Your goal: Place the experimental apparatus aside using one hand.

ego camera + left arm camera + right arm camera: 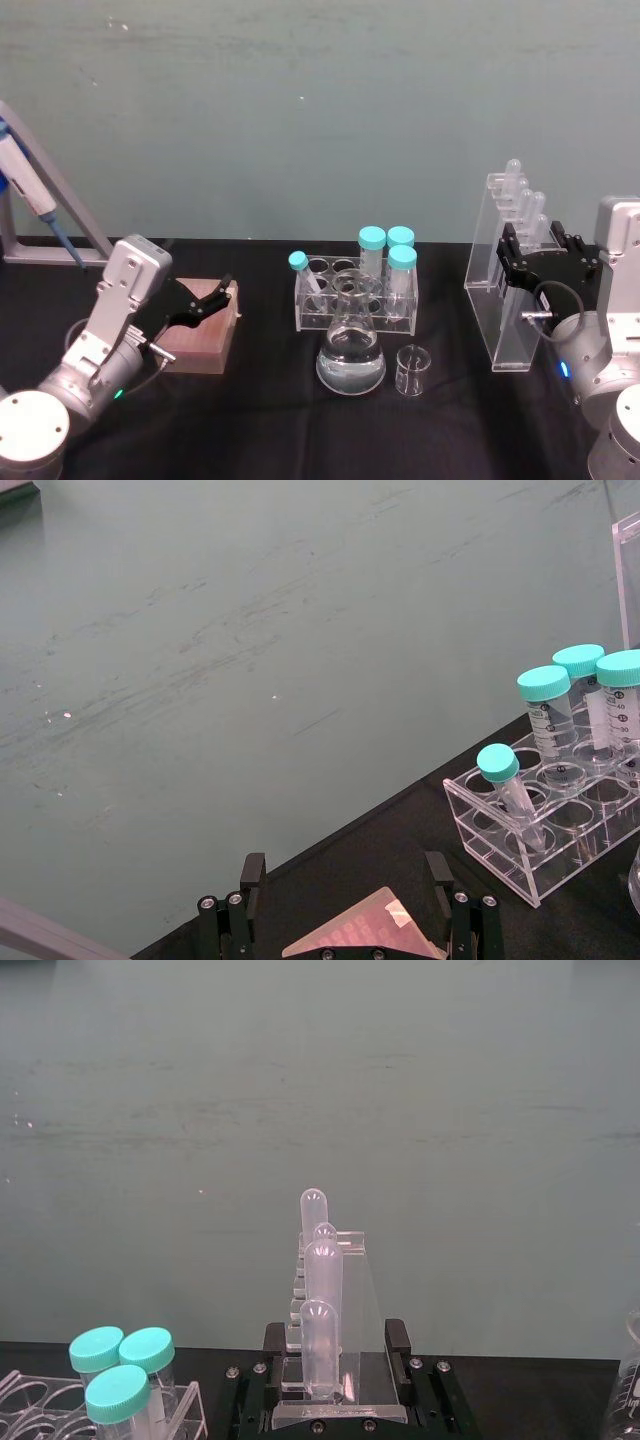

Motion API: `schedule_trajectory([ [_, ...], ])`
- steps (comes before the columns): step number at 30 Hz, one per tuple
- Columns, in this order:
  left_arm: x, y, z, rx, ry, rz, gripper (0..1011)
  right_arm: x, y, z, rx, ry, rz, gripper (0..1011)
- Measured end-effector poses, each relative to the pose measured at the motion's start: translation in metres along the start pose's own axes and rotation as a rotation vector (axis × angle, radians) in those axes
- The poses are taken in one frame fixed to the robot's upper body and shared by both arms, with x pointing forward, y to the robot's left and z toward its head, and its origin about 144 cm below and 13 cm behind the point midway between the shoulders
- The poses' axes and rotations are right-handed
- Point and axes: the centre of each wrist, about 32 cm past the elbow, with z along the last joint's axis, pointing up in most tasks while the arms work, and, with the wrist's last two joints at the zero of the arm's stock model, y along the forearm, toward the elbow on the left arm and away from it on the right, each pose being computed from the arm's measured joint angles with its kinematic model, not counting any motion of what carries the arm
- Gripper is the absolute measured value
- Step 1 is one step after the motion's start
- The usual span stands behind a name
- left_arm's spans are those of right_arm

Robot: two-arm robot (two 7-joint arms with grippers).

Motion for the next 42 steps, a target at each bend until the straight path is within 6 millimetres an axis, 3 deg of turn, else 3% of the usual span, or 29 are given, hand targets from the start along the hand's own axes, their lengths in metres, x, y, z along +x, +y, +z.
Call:
schedule_trajectory([
  [42,0.0,0.0,0.0,0.0,0.0,0.0,1000,0.0083,0.0042,0.0,0.035,-0.032,-0.007,599],
])
